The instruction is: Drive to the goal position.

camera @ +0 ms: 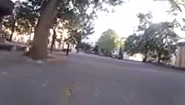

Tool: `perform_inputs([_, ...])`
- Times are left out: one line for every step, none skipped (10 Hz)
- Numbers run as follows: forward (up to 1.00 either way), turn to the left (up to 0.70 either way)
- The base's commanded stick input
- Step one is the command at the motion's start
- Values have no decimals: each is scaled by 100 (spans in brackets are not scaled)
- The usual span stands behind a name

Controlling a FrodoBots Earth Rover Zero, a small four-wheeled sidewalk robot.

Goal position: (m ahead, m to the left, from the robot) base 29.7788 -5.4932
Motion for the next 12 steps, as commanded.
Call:
perform_inputs([70, 0])
perform_inputs([70, 0])
perform_inputs([70, 0])
perform_inputs([70, 0])
perform_inputs([70, 0])
perform_inputs([70, 0])
perform_inputs([70, 0])
perform_inputs([70, 0])
perform_inputs([70, 0])
perform_inputs([70, 0])
perform_inputs([70, 0])
perform_inputs([70, 0])
